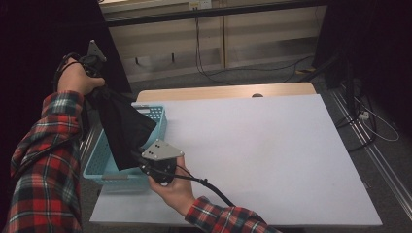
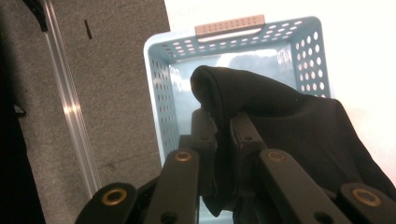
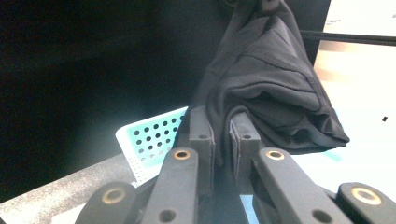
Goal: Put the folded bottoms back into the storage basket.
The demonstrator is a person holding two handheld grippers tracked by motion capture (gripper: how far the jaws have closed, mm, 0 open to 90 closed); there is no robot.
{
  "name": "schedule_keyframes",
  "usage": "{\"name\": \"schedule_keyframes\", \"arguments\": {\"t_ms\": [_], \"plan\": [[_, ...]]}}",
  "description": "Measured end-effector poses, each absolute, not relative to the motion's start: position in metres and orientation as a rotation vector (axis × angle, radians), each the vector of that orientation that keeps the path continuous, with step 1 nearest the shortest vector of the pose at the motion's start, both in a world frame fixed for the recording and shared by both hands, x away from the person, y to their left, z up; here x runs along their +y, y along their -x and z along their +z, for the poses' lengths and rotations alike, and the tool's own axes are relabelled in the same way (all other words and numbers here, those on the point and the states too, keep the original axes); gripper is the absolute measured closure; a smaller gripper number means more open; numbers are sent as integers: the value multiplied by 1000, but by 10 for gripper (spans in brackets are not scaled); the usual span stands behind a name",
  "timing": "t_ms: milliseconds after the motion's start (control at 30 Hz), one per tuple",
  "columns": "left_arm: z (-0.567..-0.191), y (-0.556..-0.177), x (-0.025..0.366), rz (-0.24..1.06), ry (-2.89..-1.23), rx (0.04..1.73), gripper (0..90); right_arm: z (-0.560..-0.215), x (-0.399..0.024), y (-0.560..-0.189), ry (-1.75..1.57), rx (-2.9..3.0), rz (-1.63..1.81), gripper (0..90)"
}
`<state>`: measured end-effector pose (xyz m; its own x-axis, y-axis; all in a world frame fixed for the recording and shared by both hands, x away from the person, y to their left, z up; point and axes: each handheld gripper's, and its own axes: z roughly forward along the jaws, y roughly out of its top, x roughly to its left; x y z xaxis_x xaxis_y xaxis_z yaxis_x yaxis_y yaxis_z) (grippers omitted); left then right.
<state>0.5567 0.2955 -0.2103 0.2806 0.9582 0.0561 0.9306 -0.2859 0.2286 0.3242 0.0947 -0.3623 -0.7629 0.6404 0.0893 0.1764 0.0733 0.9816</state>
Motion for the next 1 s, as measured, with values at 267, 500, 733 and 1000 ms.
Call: {"name": "schedule_keyframes", "arguments": {"t_ms": [267, 500, 733, 1000], "plan": [[-238, -564, 304, 414, -2371, 1675, 373, -377, 108, -340, -793, 2092, 1601, 490], [-251, -553, 302, 390, -2347, 1635, 286, -364, 72, -342, -806, 2068, 1641, 312], [-256, -541, 299, 341, -2322, 1595, 260, -357, 44, -350, -824, 2065, 1624, 235], [-275, -529, 301, 292, -2317, 1550, 253, -365, 20, -356, -837, 2129, 1616, 171]]}}
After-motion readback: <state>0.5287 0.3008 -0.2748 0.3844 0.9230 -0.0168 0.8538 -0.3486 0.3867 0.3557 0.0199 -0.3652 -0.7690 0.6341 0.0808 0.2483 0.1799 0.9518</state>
